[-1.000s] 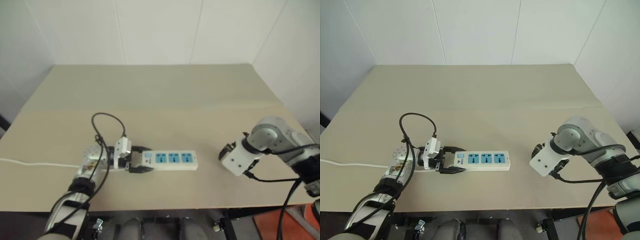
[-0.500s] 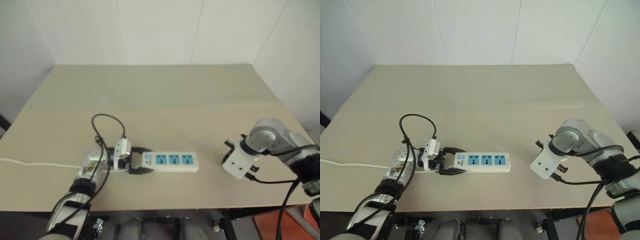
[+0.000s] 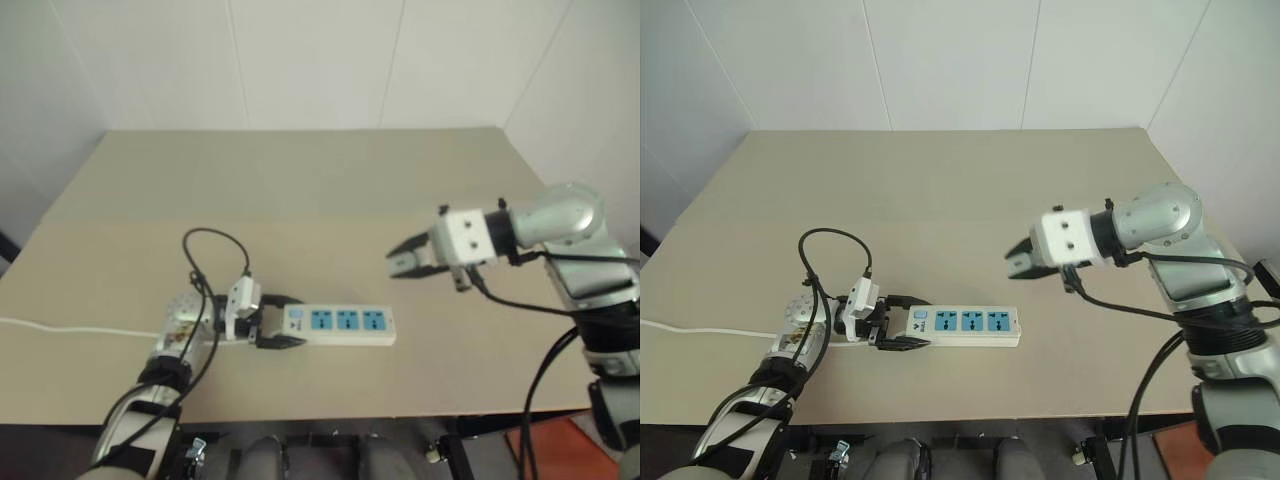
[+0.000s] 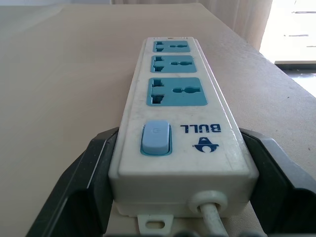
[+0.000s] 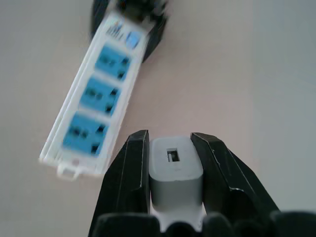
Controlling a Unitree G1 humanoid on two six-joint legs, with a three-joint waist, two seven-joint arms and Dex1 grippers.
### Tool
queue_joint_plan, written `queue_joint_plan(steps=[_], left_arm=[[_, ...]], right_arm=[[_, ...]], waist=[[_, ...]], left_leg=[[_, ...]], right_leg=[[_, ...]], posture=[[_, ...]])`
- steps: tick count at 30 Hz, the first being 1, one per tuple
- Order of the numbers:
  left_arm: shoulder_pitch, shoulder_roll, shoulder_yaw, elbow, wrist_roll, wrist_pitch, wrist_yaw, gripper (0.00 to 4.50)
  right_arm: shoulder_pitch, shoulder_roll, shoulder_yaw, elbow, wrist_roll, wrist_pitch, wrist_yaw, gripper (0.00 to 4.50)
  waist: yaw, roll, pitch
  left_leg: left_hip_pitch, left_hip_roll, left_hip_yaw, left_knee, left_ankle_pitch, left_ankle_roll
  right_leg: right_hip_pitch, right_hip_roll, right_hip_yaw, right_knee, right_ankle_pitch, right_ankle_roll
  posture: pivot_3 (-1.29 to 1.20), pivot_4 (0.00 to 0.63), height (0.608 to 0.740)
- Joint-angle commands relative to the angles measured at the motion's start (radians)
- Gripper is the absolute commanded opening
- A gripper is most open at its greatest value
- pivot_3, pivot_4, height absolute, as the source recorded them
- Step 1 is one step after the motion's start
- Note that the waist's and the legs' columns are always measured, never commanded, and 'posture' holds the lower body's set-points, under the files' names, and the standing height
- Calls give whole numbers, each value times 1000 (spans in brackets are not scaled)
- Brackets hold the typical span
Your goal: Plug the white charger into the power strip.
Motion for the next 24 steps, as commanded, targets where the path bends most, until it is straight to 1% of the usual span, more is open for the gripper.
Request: queue_joint_plan(steps=[1, 4, 7, 9, 12, 18, 20, 24], left_arm=[[3, 0, -29, 21, 41, 10, -2, 3279], [-4, -5, -32, 22, 41, 14, -1, 3279], [-10, -6, -33, 25, 42, 14, -1, 3279], [-12, -6, -33, 29, 43, 12, -2, 3279], [-12, -4, -33, 27, 43, 13, -3, 3279], [-8, -1, -31, 18, 38, 24, -6, 3279], [-8, -1, -30, 18, 37, 26, -5, 3279], [-9, -3, -29, 21, 37, 26, -5, 3279]], right_arm=[[14, 105, -109, -44, 151, 163, -152, 1118], [63, 249, -156, -68, 255, 247, -278, 1118], [101, 344, -175, -82, 322, 321, -356, 1118], [129, 388, -170, -82, 339, 333, -382, 1118], [182, 420, -127, -78, 323, 332, -385, 1118], [254, 447, -66, -78, 315, 324, -358, 1118], [286, 469, -46, -68, 316, 284, -320, 1118], [304, 506, -17, -28, 287, 226, -292, 1118]], waist=[[0, 0, 0], [2, 0, -1], [4, 0, 0], [4, 0, -1], [4, 0, -1], [1, 0, -1], [1, 0, -1], [0, 0, -1]], left_leg=[[0, 0, 0, 0, 0, 0], [0, 0, -1, 0, 0, 0], [-1, -1, -1, 0, 0, 0], [-1, -1, -1, 0, 0, 0], [0, -1, -1, 0, 0, 0], [0, -1, -1, 0, 0, 0], [0, -1, -1, 0, 0, 0], [0, -1, -1, 0, 0, 0]], right_leg=[[0, 0, 0, 0, 0, 0], [0, 0, -1, 1, 0, 0], [0, 0, -1, 2, 0, 0], [0, 0, -1, 2, 0, 0], [0, 0, -1, 2, 0, 0], [0, 0, -1, 2, 0, 0], [0, 1, -2, 2, 0, 0], [0, 1, -2, 1, 0, 0]], posture=[[0, 150, 740], [0, 150, 740], [0, 150, 740], [0, 150, 740], [0, 150, 740], [0, 150, 740], [0, 150, 740], [0, 150, 740]])
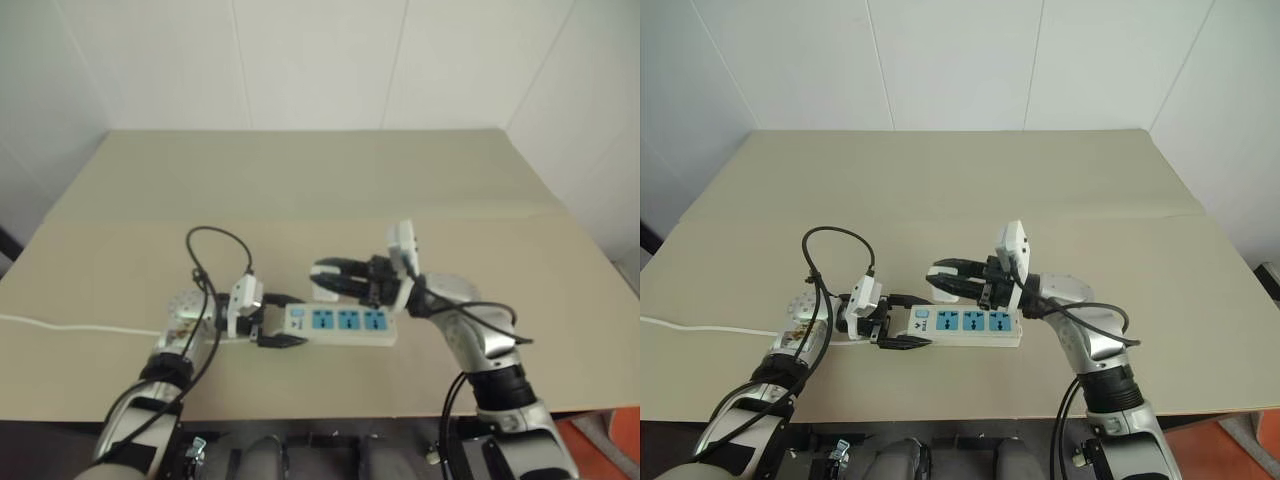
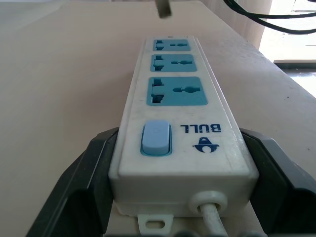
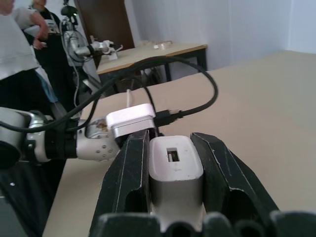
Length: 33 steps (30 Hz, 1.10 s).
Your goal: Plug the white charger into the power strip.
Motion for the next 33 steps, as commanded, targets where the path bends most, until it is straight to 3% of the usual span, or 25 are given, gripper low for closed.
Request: queue_joint_plan(steps=[1, 18, 33], left_arm=[[8, -3, -21, 10, 29, 12, -4, 3279], [14, 3, -18, -8, 21, 21, -12, 3279], [22, 10, -18, -29, 23, 31, -11, 3279]], right_arm=[[-11, 26, 8, 15, -7, -66, 25, 1118], [-74, 36, 1, 235, -64, -211, 164, 1118], [-82, 52, 5, 330, -110, -290, 194, 1118]], waist=[[0, 0, 0], [0, 0, 0], [-2, 0, 0]], left_leg=[[0, 0, 0, 0, 0, 0], [0, 0, 0, 0, 0, 0], [0, 0, 0, 0, 0, 0]], right_leg=[[0, 0, 0, 0, 0, 0], [0, 0, 0, 0, 0, 0], [0, 0, 0, 0, 0, 0]], posture=[[0, 150, 740], [0, 150, 740], [0, 150, 740]])
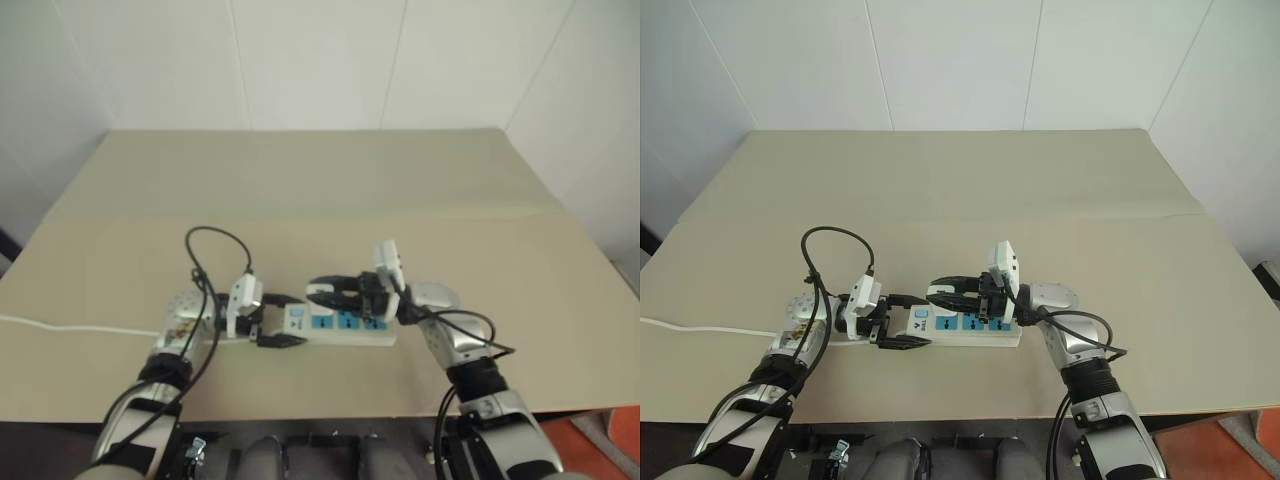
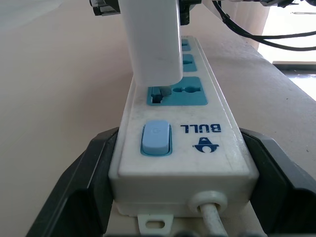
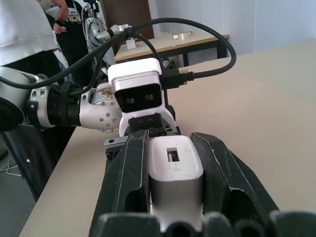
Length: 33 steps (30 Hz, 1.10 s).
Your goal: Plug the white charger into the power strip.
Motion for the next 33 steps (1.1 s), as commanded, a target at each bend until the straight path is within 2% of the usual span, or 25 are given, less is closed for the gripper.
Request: queue_joint_plan(steps=[1, 18, 33], left_arm=[[14, 6, -20, -8, 24, 7, -11, 3279], [11, 6, -21, -6, 25, 4, -12, 3279], [17, 11, -20, -12, 24, 10, -14, 3279]], right_arm=[[-15, 6, -11, 4, -8, -36, 5, 1118], [30, 11, -19, 35, -25, -85, 0, 1118], [64, 20, 42, 120, -81, -188, 34, 1118]], waist=[[0, 0, 0], [0, 0, 0], [0, 0, 0]], left_leg=[[0, 0, 0, 0, 0, 0], [0, 0, 0, 0, 0, 0], [1, 0, 0, 0, 0, 0]], right_leg=[[0, 0, 0, 0, 0, 0], [0, 0, 0, 0, 0, 0], [1, 0, 0, -1, 0, 0]], posture=[[0, 150, 740], [0, 150, 740], [0, 150, 740]])
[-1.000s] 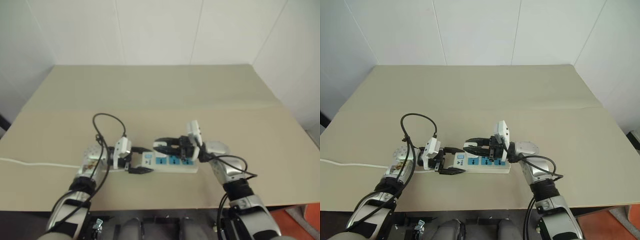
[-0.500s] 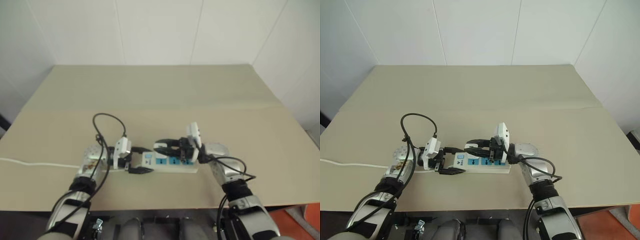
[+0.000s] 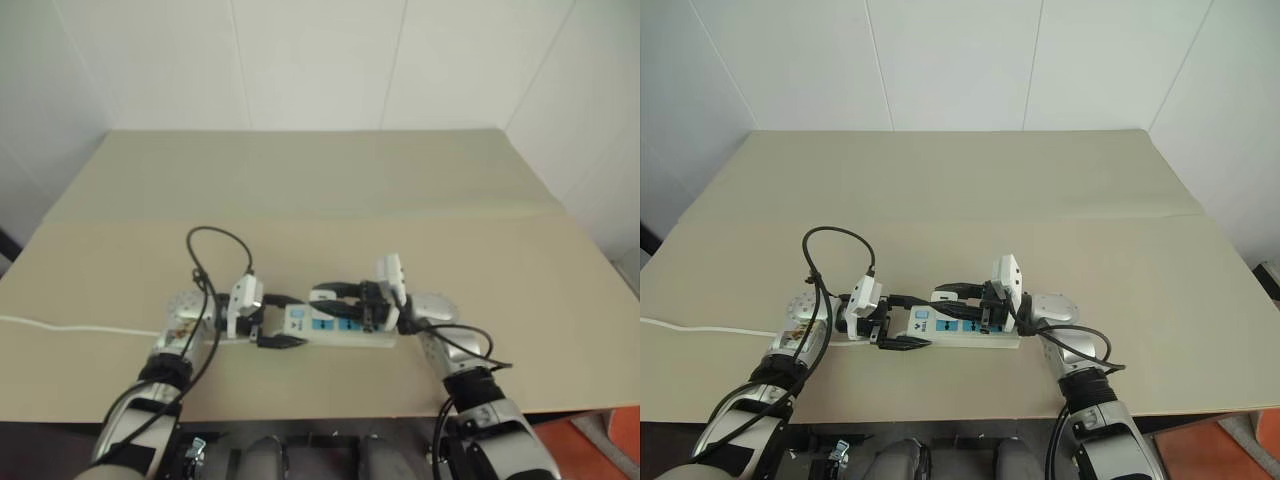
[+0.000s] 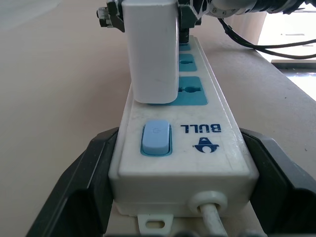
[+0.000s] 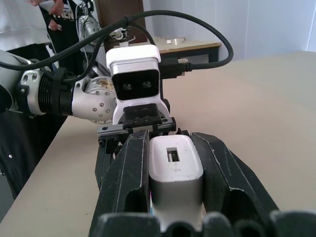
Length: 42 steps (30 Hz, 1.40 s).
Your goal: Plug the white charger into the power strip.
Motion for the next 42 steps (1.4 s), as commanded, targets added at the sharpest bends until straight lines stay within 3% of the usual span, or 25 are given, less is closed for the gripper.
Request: queue_joint_plan(steps=[1, 9, 18, 27, 40, 41, 42], left_arm=[[18, 10, -19, -12, 23, 11, -13, 3279], [17, 8, -19, -16, 21, 12, -8, 3279], [29, 13, -17, -26, 26, 9, -8, 3279], [32, 15, -19, -30, 25, 10, -10, 3279], [29, 18, -18, -17, 33, -4, -8, 3279], [29, 18, -18, -16, 33, -5, -7, 3279], [29, 18, -17, -16, 32, -5, -7, 3279]], right_arm=[[16, -1, 37, 59, -51, -14, 23, 1118], [6, 11, 54, 152, -84, -50, 36, 1118], [5, 11, 81, 224, -126, -141, 37, 1118], [-2, 1, 110, 245, -139, -56, 41, 1118], [7, 6, 107, 243, -161, -110, 4, 1118], [6, 6, 106, 243, -161, -115, 2, 1854], [6, 10, 100, 244, -162, -123, -4, 2118]], waist=[[-1, 0, 0], [-7, 0, 0], [-15, 0, -2], [-23, 1, -4], [-24, 1, -6], [-24, 1, -6], [-25, 0, -7]], left_leg=[[0, 0, 0, 0, 0, 0], [13, 0, 0, -4, 0, 0], [16, 1, 0, -4, 0, 0], [17, 1, 0, -4, 0, 0], [17, 1, 0, -5, 0, 0], [17, 1, 0, -5, 0, 0], [17, 1, 0, -5, 0, 0]], right_leg=[[0, 0, 0, 0, 0, 0], [13, 0, 0, -4, 0, 0], [15, 1, 0, -4, 0, 0], [15, 1, 0, -3, 0, 0], [16, 1, 0, -4, 0, 0], [16, 1, 0, -4, 0, 0], [16, 1, 0, -4, 0, 0]], posture=[[0, 150, 740], [0, 150, 740], [0, 150, 740], [0, 150, 740], [0, 150, 740], [0, 150, 740], [0, 150, 740]])
